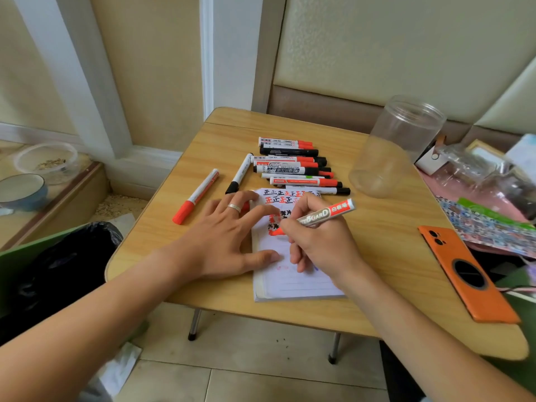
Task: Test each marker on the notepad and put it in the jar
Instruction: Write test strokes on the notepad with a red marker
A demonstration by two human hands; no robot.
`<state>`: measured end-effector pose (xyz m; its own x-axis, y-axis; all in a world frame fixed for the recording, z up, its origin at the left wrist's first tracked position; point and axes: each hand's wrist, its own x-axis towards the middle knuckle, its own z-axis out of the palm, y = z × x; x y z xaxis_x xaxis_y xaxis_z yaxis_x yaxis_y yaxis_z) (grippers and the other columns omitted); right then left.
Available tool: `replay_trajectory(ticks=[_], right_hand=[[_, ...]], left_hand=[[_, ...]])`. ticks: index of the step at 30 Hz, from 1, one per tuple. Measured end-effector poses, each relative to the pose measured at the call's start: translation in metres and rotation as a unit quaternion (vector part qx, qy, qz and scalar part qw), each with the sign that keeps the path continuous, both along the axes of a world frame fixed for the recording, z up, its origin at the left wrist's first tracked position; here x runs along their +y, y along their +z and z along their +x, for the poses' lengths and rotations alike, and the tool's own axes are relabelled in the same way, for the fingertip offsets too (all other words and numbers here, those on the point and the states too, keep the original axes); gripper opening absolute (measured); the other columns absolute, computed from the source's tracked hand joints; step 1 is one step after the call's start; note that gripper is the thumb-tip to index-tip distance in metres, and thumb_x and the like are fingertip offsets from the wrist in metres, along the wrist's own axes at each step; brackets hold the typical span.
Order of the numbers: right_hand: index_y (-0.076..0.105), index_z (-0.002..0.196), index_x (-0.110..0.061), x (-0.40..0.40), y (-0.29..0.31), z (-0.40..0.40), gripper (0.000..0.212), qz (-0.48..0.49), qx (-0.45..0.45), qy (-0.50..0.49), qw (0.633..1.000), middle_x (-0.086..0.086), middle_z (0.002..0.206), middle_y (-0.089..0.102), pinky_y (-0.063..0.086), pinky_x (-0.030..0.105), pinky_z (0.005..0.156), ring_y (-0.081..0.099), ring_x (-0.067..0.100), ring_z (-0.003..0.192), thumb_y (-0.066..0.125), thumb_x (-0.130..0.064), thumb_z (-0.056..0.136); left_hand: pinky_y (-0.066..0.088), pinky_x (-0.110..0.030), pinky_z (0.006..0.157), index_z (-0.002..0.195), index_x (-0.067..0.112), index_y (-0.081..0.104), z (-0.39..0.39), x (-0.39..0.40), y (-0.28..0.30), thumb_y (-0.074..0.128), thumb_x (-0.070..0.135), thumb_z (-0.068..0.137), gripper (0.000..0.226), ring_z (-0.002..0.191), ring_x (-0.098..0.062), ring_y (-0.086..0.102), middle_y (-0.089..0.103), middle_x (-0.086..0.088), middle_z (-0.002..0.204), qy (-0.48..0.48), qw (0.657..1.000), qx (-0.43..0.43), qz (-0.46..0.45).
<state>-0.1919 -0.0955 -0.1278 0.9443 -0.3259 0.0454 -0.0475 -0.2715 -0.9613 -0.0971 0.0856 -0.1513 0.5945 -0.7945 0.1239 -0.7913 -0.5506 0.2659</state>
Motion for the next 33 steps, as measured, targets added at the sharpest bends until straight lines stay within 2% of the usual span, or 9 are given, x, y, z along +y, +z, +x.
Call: replay_trajectory(ticks=[6,12,20,25,29,33], right_hand=[[0.05,0.08,-0.01,0.0025,-0.0049,-0.0003,0.018,0.002,0.01,-0.02,1.0,0.016,0.054,0.055,0.04,0.027,0.038,0.054,0.031,0.043,0.064,-0.006,0.09],[0.054,0.083,-0.013,0.0048,-0.0047,-0.0011,0.014,-0.006,0.003,-0.018,1.0,0.007,0.055,0.056,0.04,0.026,0.038,0.053,0.027,0.039,0.063,-0.004,0.09],[0.056,0.082,-0.01,0.0053,-0.0052,-0.0017,0.015,-0.019,0.001,-0.01,1.0,0.015,0.053,0.057,0.041,0.028,0.038,0.054,0.031,0.041,0.067,-0.008,0.091],[0.056,0.084,-0.007,0.0068,-0.0018,-0.0032,0.013,-0.022,0.009,-0.002,1.0,0.013,0.049,0.057,0.039,0.025,0.038,0.051,0.022,0.035,0.066,-0.008,0.093],[0.056,0.085,-0.005,0.0077,-0.0005,-0.0038,0.014,-0.021,0.012,0.005,1.0,0.008,0.048,0.057,0.038,0.025,0.037,0.05,0.02,0.034,0.066,-0.007,0.094],[0.055,0.084,-0.006,0.0078,-0.0001,-0.004,0.015,-0.023,0.019,-0.008,1.0,0.013,0.048,0.057,0.037,0.023,0.036,0.049,0.02,0.033,0.067,-0.008,0.093]], left_hand=[[0.019,-0.039,0.115,0.148,0.051,0.027,-0.0003,0.0001,-0.0028,0.026,0.088,0.081,0.076,0.145,-0.021,0.023,0.024,0.002,0.156,0.001,1.0,-0.014,0.006],[0.021,-0.039,0.113,0.147,0.05,0.031,-0.001,0.0005,-0.0037,0.026,0.089,0.079,0.078,0.145,-0.02,0.024,0.027,0.002,0.155,0.005,1.0,-0.017,0.0],[0.022,-0.039,0.112,0.145,0.05,0.032,-0.0013,-0.0001,-0.0032,0.024,0.09,0.078,0.079,0.144,-0.02,0.026,0.028,0.003,0.154,0.007,1.0,-0.02,0.0],[0.023,-0.04,0.113,0.146,0.051,0.031,0.0002,0.0006,-0.0035,0.026,0.089,0.079,0.077,0.144,-0.021,0.026,0.029,0.002,0.154,0.004,1.0,-0.02,0.0],[0.022,-0.041,0.114,0.146,0.051,0.03,0.0011,0.0003,-0.004,0.025,0.09,0.079,0.077,0.145,-0.02,0.025,0.028,0.003,0.154,0.002,1.0,-0.02,0.002],[0.02,-0.039,0.115,0.147,0.052,0.029,0.001,0.0005,-0.0041,0.025,0.09,0.079,0.078,0.146,-0.02,0.023,0.027,0.004,0.155,0.002,1.0,-0.021,0.003]])
